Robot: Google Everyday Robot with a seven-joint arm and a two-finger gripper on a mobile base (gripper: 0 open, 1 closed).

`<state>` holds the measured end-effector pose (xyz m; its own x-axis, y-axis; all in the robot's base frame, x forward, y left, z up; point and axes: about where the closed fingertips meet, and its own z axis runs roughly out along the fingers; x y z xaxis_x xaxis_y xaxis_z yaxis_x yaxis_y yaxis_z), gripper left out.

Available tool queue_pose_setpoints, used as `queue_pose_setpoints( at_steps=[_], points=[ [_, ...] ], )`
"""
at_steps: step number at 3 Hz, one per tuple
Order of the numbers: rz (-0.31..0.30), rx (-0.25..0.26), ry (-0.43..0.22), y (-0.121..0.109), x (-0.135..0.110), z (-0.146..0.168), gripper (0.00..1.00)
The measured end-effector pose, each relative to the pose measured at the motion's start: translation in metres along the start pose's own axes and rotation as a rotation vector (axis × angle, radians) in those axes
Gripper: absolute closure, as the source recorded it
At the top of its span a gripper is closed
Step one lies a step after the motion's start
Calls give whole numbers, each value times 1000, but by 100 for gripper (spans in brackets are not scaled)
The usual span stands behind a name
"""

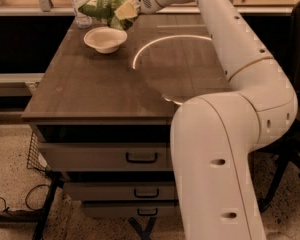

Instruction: Place green jalapeno chip bag into paper bowl

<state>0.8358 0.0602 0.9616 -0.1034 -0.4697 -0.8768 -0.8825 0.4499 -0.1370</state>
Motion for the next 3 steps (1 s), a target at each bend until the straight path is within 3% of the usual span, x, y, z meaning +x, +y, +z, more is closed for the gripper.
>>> queue_pose_setpoints(
  at_steps=[1,2,3],
  points=[
    [-2,1,33,7,2,12,100],
    [2,-23,80,27,8,38,100],
    [1,-16,90,29,9,44,100]
  ],
)
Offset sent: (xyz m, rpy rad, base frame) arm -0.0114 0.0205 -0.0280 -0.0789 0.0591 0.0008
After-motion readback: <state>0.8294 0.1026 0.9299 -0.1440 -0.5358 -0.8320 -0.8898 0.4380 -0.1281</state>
